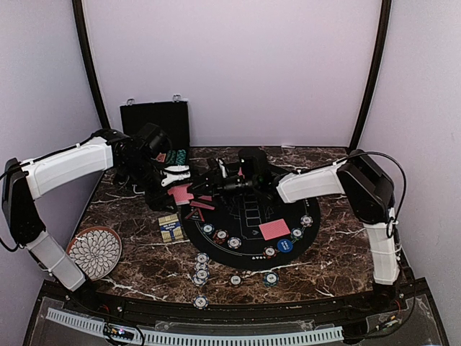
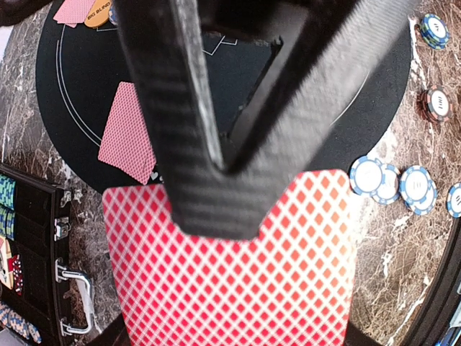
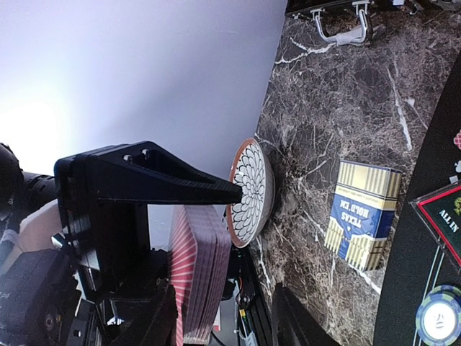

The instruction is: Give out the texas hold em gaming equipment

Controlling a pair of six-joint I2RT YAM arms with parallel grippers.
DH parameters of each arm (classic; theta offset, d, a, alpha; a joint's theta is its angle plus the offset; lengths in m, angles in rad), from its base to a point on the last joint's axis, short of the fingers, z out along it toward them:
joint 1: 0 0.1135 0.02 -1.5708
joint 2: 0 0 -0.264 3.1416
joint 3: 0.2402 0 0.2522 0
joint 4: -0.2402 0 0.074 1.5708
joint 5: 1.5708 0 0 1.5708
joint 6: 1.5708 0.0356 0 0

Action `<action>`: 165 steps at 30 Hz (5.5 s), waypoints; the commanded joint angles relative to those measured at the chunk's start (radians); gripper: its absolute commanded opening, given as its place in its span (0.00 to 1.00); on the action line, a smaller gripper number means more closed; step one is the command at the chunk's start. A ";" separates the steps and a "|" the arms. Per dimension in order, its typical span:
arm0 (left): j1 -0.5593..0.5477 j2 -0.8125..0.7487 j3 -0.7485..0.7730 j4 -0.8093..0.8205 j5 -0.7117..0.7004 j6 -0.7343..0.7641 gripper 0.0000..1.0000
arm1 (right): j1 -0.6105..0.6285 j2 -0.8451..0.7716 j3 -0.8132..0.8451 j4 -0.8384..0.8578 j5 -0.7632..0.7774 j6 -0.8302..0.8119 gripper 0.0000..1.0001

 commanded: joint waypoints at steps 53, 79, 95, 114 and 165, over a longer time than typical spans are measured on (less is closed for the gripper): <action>0.005 -0.038 -0.033 0.010 -0.048 0.025 0.00 | -0.059 -0.208 -0.272 0.153 -0.076 0.091 0.00; 0.005 -0.045 -0.034 0.002 -0.045 0.027 0.00 | -0.367 -0.643 -0.729 -0.565 -0.023 -0.364 0.00; 0.005 -0.033 -0.013 -0.013 -0.036 0.025 0.00 | -0.430 -0.593 -0.705 -0.732 0.071 -0.541 0.13; 0.005 -0.035 -0.012 -0.017 -0.007 0.011 0.00 | -0.415 -0.646 -0.466 -0.789 0.140 -0.526 0.66; 0.005 -0.028 0.023 -0.022 0.027 -0.013 0.00 | 0.091 0.200 0.231 0.151 -0.072 0.191 0.78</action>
